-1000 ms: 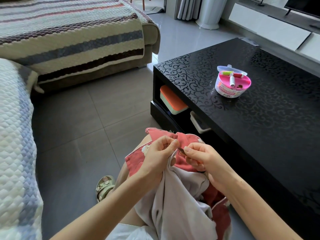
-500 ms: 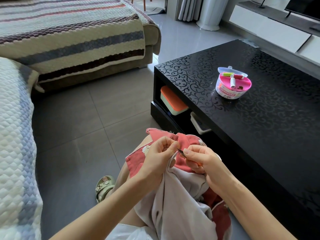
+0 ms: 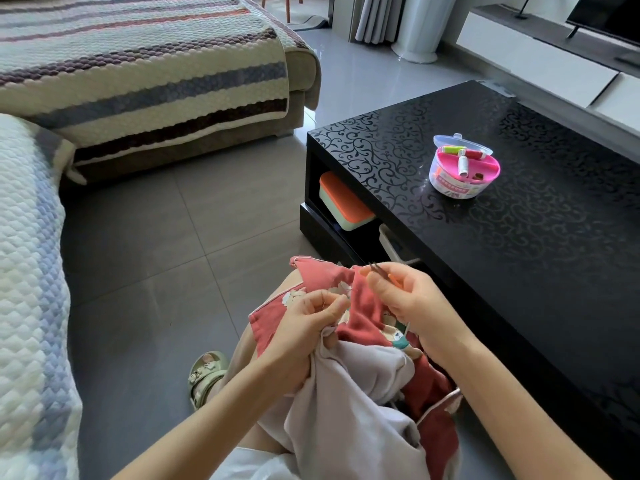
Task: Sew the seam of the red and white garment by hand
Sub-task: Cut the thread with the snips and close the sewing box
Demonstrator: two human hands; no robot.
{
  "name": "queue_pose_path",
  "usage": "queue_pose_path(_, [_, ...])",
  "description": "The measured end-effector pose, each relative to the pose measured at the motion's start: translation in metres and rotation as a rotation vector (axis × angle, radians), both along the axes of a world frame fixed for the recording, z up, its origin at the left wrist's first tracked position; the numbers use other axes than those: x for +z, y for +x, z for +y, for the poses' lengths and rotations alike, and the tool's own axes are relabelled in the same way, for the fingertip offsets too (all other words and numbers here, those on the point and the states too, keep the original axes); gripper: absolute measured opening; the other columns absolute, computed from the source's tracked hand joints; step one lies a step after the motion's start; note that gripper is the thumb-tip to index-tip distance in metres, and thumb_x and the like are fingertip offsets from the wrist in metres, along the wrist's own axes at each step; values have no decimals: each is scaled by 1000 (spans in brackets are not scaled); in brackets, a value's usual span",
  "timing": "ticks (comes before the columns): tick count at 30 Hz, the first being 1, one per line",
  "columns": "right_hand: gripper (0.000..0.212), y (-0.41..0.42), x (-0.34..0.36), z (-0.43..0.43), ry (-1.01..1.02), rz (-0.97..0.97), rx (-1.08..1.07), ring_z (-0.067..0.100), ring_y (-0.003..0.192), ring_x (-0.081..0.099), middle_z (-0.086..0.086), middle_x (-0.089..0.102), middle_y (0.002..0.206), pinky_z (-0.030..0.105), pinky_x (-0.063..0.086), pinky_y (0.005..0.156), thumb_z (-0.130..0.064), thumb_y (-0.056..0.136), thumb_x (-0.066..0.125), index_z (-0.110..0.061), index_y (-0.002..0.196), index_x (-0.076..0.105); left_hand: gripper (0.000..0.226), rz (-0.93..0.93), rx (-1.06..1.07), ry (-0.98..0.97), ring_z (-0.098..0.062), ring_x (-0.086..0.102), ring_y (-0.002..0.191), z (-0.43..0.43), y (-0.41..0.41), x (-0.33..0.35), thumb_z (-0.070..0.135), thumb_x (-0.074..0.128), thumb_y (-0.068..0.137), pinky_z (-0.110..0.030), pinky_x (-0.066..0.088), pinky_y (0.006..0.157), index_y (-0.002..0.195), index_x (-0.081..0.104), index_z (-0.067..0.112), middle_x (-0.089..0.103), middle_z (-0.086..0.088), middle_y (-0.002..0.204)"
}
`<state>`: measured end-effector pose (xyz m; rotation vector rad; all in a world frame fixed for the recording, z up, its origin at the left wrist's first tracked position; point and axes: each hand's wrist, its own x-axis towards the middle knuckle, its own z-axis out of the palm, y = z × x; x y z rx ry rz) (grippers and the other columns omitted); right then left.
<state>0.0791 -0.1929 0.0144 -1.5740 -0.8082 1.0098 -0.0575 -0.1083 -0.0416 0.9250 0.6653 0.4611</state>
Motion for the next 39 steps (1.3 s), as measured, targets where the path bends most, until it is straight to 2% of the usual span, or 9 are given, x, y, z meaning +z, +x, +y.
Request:
queue_pose_path(3, [19, -3, -7, 2, -50, -29, -24, 35, 75, 57, 21, 68, 83, 53, 50, 76, -13, 91, 62, -8, 108, 68, 19, 10, -101, 54, -7, 39, 47, 7, 2, 5, 22, 77, 74, -16, 35, 47, 65, 63, 13, 48, 1, 54])
queue_pose_path(10, [14, 1, -2, 5, -28, -32, -68, 23, 72, 65, 18, 71, 80, 39, 53, 72, -9, 91, 62, -15, 100, 71, 15, 202, -183, 436, -14, 54, 68, 29, 14, 30, 18, 70, 86, -27, 43, 66, 73, 65, 12, 60, -5, 73])
queue_pose_path(15, [17, 11, 3, 12, 74, 112, -268, 16, 69, 71, 9, 74, 79, 26, 57, 62, -15, 90, 64, -8, 104, 70, 23, 2, -144, 22, -7, 32, 49, 51, 48, 51, 13, 57, 91, -23, 27, 56, 69, 62, 16, 37, 6, 51])
queue_pose_path(18, [8, 19, 13, 20, 201, -127, -359, 1, 79, 69, -1, 73, 84, 12, 50, 69, -12, 89, 66, -16, 93, 72, 18, -136, -134, -266, -6, 26, 47, 64, 75, 61, 17, 55, 84, -19, 27, 57, 66, 56, 15, 31, 7, 48])
queue_pose_path(20, [8, 25, 18, 28, 235, -316, -402, 2, 83, 68, -6, 72, 85, 18, 51, 76, -15, 88, 68, -20, 93, 72, 28, -166, -115, -411, -7, 27, 48, 70, 94, 68, 16, 47, 89, -19, 25, 59, 64, 57, 12, 31, 5, 48])
queue_pose_path(27, [12, 62, 23, 57, 186, -695, -617, 14, 79, 66, -7, 69, 83, 43, 53, 76, -29, 84, 71, -20, 92, 74, 9, -144, -275, -360, -13, 44, 63, 78, 152, 91, 19, 57, 78, -26, 33, 70, 70, 58, 16, 49, -4, 69])
queue_pose_path(33, [8, 104, 21, 71, 156, -553, -634, 15, 75, 67, -4, 71, 76, 46, 54, 74, -27, 85, 71, -20, 86, 75, 22, 14, -393, -362, -11, 55, 69, 96, 182, 102, 34, 53, 93, -28, 36, 73, 73, 58, 26, 59, 5, 73])
queue_pose_path(36, [15, 121, 16, 78, 138, -508, -625, 20, 71, 66, -1, 70, 71, 47, 53, 70, -27, 85, 70, -17, 74, 72, 15, 27, -465, -360, -13, 59, 52, 98, 196, 103, 37, 55, 87, -30, 35, 72, 77, 56, 26, 60, 5, 62])
queue_pose_path(39, [20, 138, 13, 83, 130, -502, -628, 18, 66, 64, -1, 69, 67, 44, 53, 67, -29, 87, 68, -15, 73, 69, 8, 9, -510, -382, -13, 57, 64, 101, 214, 99, 35, 62, 74, -30, 36, 79, 79, 59, 29, 57, 6, 73])
